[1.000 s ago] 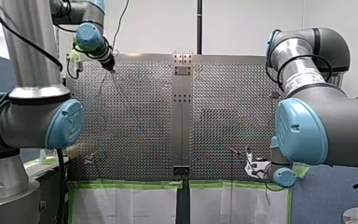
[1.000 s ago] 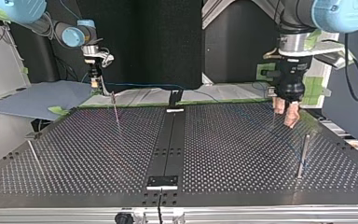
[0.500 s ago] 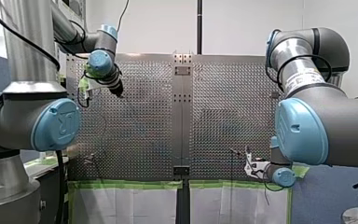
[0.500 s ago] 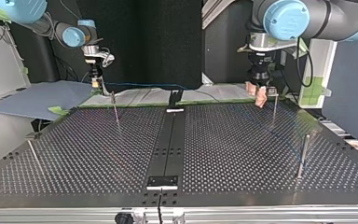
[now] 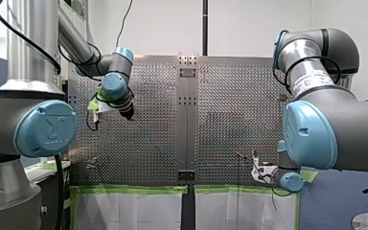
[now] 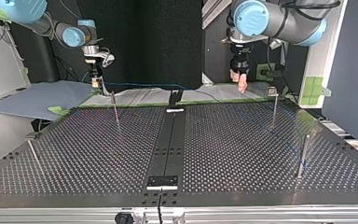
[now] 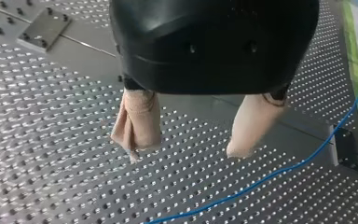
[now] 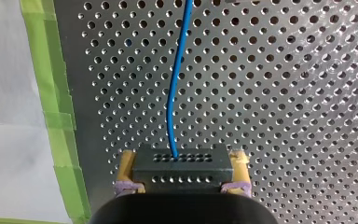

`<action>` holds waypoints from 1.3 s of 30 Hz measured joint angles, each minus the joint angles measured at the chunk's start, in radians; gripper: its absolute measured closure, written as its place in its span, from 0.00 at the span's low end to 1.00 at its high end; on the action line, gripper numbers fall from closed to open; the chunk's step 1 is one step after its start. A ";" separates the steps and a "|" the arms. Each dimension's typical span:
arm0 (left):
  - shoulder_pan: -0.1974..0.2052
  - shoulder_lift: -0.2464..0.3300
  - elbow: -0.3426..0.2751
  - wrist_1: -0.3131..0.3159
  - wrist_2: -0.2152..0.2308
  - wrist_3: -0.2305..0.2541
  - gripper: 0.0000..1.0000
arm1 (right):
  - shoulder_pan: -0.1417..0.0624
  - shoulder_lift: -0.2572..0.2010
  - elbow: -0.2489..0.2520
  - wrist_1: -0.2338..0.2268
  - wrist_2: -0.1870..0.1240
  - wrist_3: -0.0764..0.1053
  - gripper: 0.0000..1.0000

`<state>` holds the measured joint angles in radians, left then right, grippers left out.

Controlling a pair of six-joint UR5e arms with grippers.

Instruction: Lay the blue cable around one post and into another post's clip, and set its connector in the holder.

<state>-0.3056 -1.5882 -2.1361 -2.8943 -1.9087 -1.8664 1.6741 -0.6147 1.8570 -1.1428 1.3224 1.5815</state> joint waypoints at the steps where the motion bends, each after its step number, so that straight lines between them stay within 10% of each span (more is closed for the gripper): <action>1: -0.009 -0.009 0.000 0.010 -0.009 -0.001 0.00 | 0.000 0.000 0.000 0.000 0.000 0.000 1.00; 16: -0.171 -0.171 0.000 0.171 -0.129 -0.008 0.00 | 0.000 0.000 0.000 -0.001 -0.001 0.000 1.00; 39: -0.406 -0.288 0.000 0.406 -0.007 -0.091 0.00 | 0.000 0.000 0.000 -0.003 -0.002 0.002 1.00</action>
<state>-0.7117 -1.8761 -2.1364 -2.4882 -1.9161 -1.9570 1.6742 -0.6148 1.8570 -1.1460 1.3208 1.5833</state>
